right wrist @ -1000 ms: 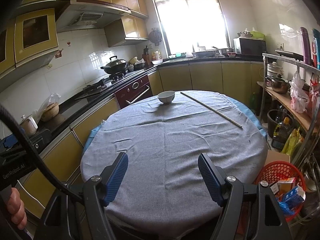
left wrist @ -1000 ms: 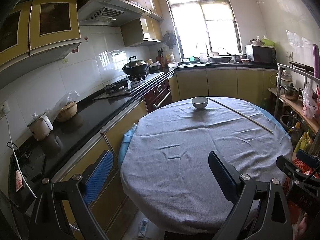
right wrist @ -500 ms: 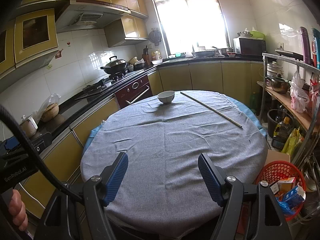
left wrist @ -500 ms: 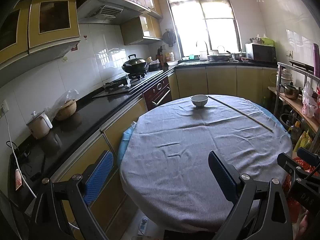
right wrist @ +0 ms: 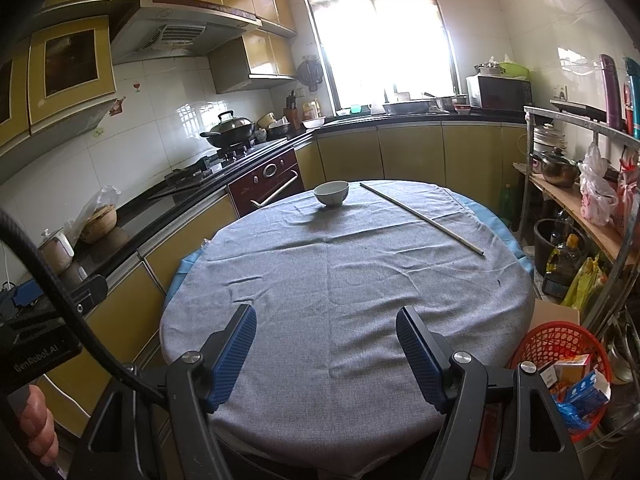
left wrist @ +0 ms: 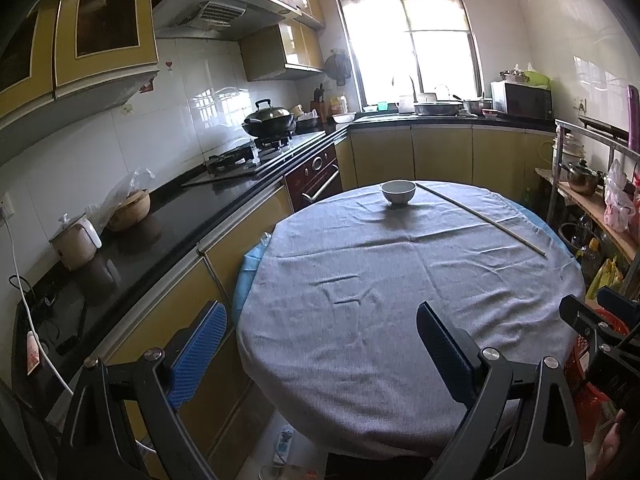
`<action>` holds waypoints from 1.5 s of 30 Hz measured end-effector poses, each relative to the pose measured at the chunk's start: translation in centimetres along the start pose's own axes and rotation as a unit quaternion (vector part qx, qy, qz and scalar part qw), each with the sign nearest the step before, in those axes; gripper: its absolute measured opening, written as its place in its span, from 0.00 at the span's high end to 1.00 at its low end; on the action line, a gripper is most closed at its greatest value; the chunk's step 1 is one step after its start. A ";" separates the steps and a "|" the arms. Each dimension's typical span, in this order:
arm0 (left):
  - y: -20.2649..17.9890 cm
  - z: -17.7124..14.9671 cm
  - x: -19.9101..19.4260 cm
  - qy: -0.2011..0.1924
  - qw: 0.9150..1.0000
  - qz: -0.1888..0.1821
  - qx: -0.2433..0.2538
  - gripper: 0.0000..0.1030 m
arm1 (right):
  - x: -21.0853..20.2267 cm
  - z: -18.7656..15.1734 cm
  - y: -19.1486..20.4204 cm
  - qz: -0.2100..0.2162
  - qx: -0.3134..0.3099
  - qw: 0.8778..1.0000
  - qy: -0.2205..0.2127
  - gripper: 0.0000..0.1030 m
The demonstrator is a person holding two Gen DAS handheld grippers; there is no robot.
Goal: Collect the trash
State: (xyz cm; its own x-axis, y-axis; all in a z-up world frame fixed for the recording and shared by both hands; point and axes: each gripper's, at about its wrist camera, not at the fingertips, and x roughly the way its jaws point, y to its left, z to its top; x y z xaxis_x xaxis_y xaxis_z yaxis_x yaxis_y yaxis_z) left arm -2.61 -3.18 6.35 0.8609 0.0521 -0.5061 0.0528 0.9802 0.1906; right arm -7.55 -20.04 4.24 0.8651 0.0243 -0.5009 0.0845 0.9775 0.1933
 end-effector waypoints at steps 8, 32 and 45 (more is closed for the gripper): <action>0.2 -0.3 0.7 0.014 1.000 -0.005 -0.004 0.07 | 0.1 0.2 -0.4 -0.010 -0.002 1.000 -0.004 0.27; 0.4 -0.6 5.9 0.058 0.998 -0.024 -0.032 0.07 | 4.0 3.8 0.4 -0.052 -0.068 0.996 -0.029 0.27; -1.3 0.5 13.6 0.114 0.993 -0.033 -0.027 0.07 | 12.0 4.5 -0.7 -0.038 -0.059 0.997 0.035 0.27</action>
State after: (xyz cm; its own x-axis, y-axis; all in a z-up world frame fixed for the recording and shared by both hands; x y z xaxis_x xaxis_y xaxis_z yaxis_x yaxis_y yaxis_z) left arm 9.31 -3.82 -0.40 0.7196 0.0223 -0.6940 0.0730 0.9915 0.1075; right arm 4.97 -21.35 1.93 0.8213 -0.0407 -0.5690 0.0866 0.9948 0.0538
